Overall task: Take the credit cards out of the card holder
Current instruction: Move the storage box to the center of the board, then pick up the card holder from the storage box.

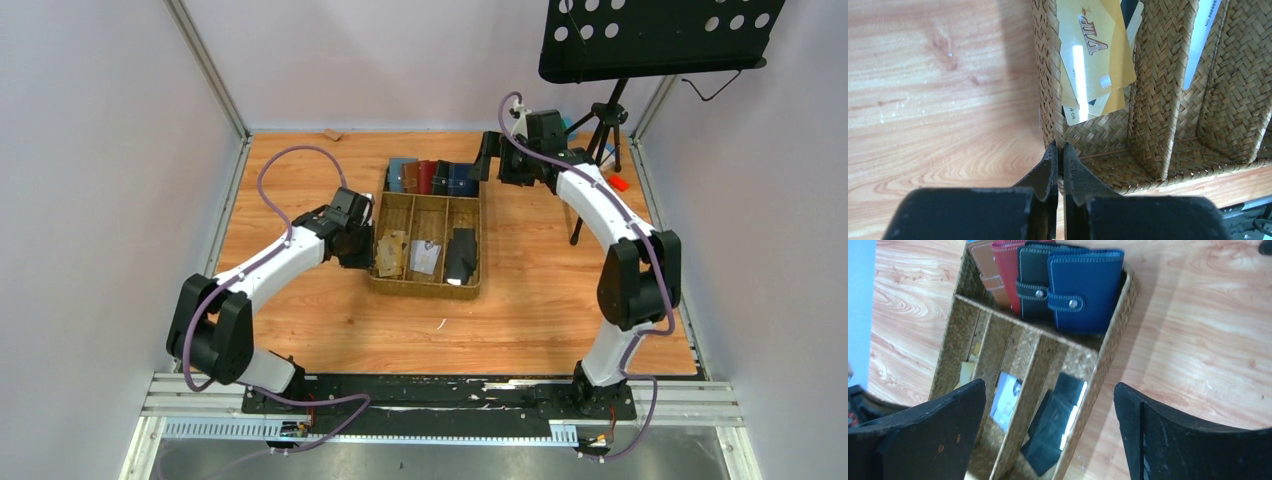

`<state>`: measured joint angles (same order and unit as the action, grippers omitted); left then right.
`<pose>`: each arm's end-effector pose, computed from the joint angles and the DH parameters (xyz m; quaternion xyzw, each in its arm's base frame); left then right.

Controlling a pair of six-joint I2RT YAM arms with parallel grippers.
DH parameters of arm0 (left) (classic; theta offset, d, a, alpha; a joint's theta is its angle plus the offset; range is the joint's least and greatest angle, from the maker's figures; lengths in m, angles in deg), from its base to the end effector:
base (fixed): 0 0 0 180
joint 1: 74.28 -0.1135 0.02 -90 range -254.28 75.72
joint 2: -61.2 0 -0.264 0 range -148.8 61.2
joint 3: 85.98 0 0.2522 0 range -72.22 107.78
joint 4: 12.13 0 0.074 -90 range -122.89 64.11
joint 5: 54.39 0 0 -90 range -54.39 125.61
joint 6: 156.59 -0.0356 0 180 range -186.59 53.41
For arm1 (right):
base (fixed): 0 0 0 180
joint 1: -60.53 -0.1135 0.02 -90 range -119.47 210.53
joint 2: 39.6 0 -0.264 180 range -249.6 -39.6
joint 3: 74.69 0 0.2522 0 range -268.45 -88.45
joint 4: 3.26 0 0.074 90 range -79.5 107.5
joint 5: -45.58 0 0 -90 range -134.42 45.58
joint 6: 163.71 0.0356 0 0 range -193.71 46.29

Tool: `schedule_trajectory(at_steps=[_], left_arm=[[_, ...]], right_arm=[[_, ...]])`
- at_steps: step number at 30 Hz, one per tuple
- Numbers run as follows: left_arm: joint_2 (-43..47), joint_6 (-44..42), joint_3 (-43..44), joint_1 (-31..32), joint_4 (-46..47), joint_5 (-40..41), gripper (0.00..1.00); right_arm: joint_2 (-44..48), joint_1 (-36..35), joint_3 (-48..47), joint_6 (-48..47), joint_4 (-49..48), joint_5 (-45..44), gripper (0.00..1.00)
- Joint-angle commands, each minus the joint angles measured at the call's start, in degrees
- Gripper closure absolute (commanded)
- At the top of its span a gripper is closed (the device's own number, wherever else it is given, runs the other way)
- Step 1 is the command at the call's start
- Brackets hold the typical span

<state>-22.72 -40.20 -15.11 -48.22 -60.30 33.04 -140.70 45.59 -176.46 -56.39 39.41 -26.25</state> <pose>0.2602 -0.1290 0.2230 0.0028 0.9684 -0.1293 0.2133 0.3866 0.1147 0.3034 -0.0455 0.9032 0.2502 0.3457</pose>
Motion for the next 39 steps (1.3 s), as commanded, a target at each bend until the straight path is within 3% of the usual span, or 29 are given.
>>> schedule_trajectory(at_steps=[1, 24, 34, 39], left_arm=[[6.1, -2.4, -1.5, 0.1, -1.0, -2.4, 1.0], [10.9, -3.7, -7.9, 0.1, -3.1, -0.7, 0.98], [11.2, -3.6, -8.5, 0.1, -3.5, -0.8, 0.98], [11.6, -3.5, -8.8, 0.1, -3.7, -0.8, 0.98]], right_arm=[[-5.4, -0.2, -6.2, -2.4, -2.3, 3.3, 0.0], [-23.9, -5.8, -23.0, -8.1, 3.7, -4.9, 0.0], [-25.7, -5.6, -22.9, -7.8, 3.8, -6.1, 0.0], [-26.6, -5.6, -23.9, -7.8, 3.6, -4.0, 0.1]])
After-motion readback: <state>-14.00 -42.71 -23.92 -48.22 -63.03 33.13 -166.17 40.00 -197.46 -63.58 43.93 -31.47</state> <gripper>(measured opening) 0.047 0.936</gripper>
